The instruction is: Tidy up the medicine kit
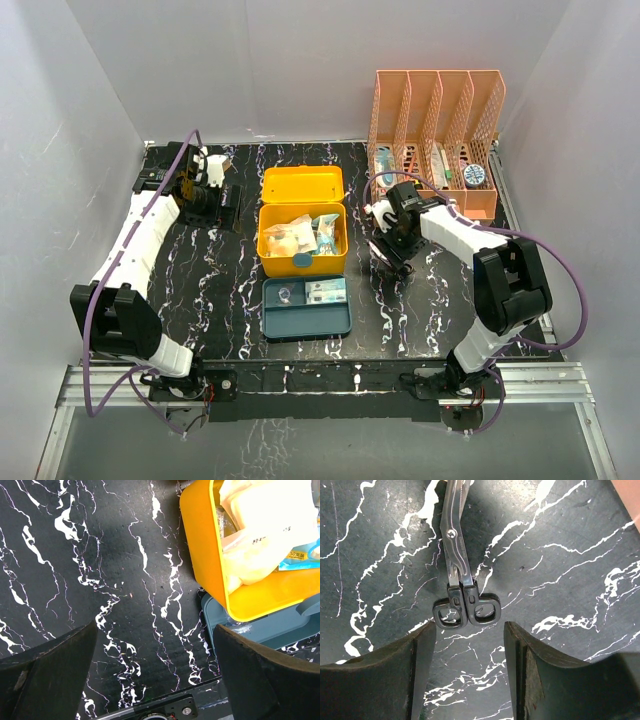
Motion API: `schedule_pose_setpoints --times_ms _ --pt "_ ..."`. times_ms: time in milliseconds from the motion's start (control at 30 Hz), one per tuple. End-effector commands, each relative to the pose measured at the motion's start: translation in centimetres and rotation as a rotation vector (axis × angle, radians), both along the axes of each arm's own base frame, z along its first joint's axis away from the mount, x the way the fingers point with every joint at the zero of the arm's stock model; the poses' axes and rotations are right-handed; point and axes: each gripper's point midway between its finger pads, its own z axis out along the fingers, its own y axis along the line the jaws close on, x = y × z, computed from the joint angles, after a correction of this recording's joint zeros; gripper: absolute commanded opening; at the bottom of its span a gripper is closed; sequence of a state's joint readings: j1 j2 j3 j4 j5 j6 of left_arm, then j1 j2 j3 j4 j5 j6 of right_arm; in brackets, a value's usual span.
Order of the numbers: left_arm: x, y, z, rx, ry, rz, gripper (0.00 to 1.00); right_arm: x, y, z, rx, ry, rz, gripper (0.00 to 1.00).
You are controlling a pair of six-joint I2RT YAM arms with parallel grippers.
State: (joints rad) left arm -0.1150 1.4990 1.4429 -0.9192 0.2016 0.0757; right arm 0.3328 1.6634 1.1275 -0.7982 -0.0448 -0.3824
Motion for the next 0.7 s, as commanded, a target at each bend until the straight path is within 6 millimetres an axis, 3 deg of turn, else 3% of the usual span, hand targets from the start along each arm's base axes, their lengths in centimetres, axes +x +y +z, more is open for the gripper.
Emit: schedule_pose_setpoints --times_ms 0,667 --pt "-0.6 0.0 0.6 -0.006 0.002 -0.013 0.99 1.1 0.9 0.5 0.04 -0.059 0.058 0.54" --pt "-1.1 -0.3 0.4 -0.02 0.016 -0.036 0.99 1.1 1.5 -2.0 0.051 0.001 0.078 0.51"
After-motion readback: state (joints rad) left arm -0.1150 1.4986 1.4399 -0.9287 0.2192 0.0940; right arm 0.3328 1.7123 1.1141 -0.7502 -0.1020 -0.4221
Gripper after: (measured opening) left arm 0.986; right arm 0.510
